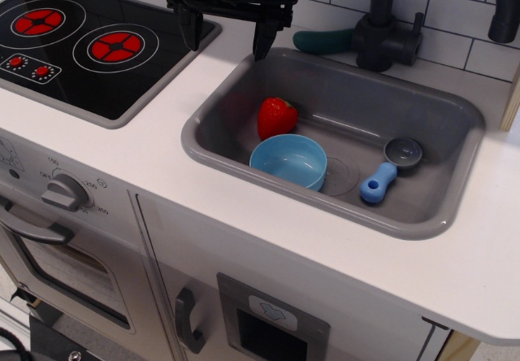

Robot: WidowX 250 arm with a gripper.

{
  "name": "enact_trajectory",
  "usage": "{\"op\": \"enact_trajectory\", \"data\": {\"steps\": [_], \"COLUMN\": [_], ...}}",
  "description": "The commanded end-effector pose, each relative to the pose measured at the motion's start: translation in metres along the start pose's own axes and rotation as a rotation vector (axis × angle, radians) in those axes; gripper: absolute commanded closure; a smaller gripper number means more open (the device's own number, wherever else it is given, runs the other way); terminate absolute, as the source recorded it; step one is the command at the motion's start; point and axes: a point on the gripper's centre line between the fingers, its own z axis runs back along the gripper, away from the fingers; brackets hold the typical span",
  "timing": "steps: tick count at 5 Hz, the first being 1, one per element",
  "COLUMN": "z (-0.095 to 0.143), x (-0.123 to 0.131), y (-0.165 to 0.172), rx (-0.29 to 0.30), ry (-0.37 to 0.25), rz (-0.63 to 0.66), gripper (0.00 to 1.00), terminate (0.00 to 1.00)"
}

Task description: Put spoon in bowl sink

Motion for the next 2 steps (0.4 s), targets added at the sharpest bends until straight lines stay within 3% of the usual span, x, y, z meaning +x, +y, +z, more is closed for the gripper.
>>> {"op": "enact_trajectory", "data": {"steps": [1, 2], "z": [0.0, 0.001], "x": [0.0, -0.009], "y": [0.0, -0.027], "rx": [0.0, -0.078], "ry": [0.0, -0.008], "rz": [0.0, -0.143], "gripper": [0.0, 0.0], "terminate": [0.0, 0.0]}}
